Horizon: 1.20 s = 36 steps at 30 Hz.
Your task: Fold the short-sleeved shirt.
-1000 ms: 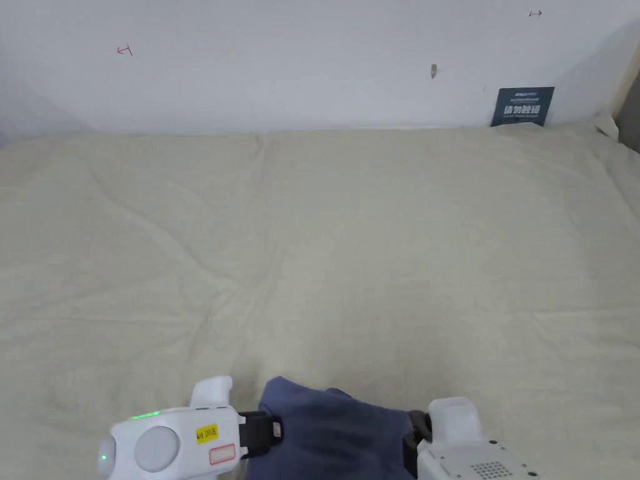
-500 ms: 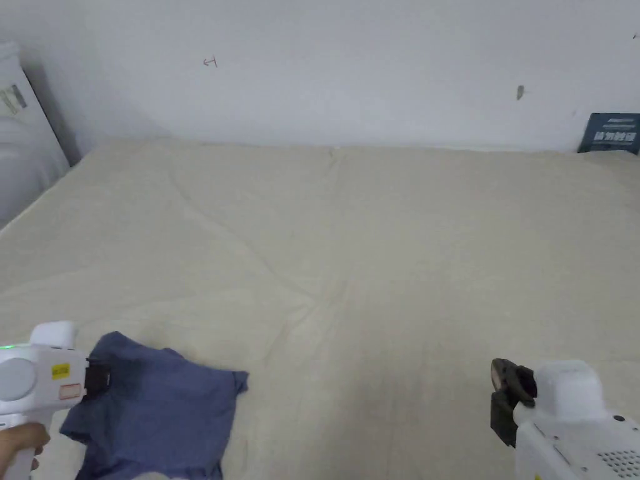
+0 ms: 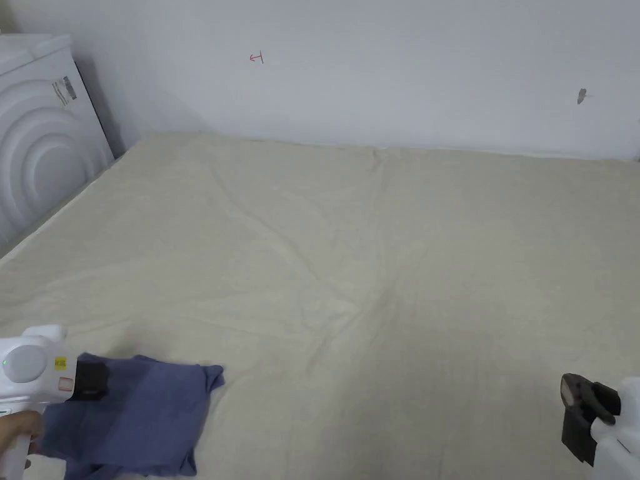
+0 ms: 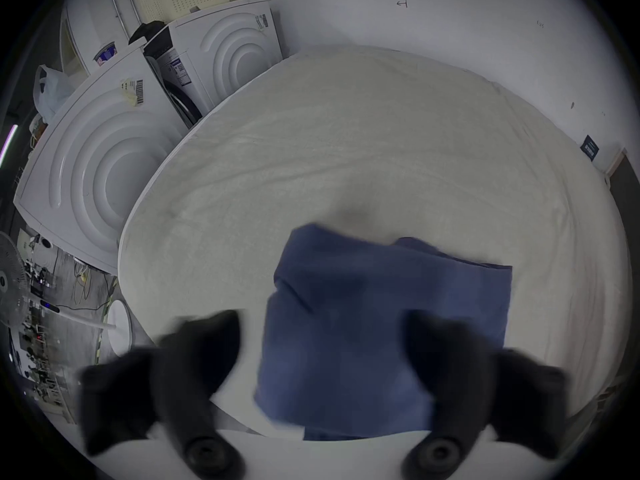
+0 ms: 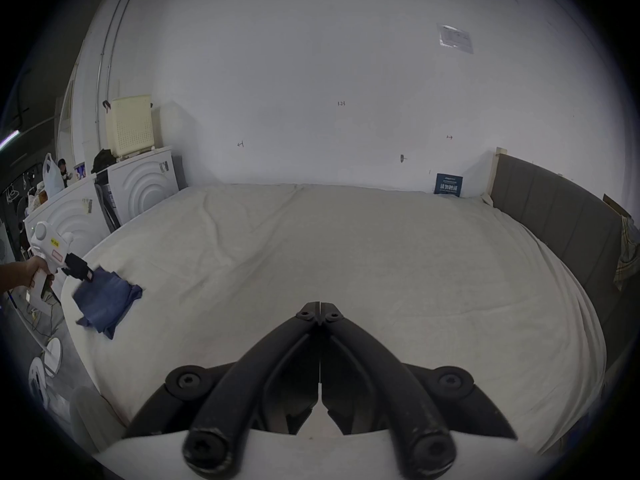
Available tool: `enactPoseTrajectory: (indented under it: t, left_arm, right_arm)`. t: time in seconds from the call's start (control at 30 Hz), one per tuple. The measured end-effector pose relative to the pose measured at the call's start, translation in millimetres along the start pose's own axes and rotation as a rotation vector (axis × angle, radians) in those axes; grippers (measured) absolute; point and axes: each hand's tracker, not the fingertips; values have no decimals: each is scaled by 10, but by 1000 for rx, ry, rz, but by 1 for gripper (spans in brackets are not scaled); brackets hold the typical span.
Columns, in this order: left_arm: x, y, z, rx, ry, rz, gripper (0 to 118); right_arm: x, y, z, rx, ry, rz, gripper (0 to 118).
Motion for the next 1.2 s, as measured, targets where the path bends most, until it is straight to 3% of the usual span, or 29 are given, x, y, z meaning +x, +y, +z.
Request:
enactPoseTrajectory:
  t: [0.03, 0.07, 0.4, 0.7, 0.93, 1.13, 1.2]
  left_arm:
    - [18, 4, 65, 10, -14, 10, 107]
    - [34, 17, 146, 52, -51, 18, 110]
    - [757, 101, 1677, 419, -153, -1, 109]
    - [1908, -419, 3055, 948, -106, -217, 109]
    - [2620, -816, 3271, 1134, -237, -204, 109]
    - [3027, -1076, 3248, 1179, -320, -172, 109]
    - [3100, -1140, 3209, 1182, -352, -186, 100]
  right_arm:
    - [17, 19, 30, 7, -3, -1, 0]
    - [35, 37, 59, 15, -6, -2, 0]
    - [359, 550, 641, 179, -44, -8, 0]
    - [672, 1060, 1187, 362, -151, 49, 0]
    - [876, 1133, 1462, 444, -215, 79, 0]
    - [967, 1098, 1602, 484, -250, 91, 0]
    - [988, 1087, 1628, 492, -256, 86, 0]
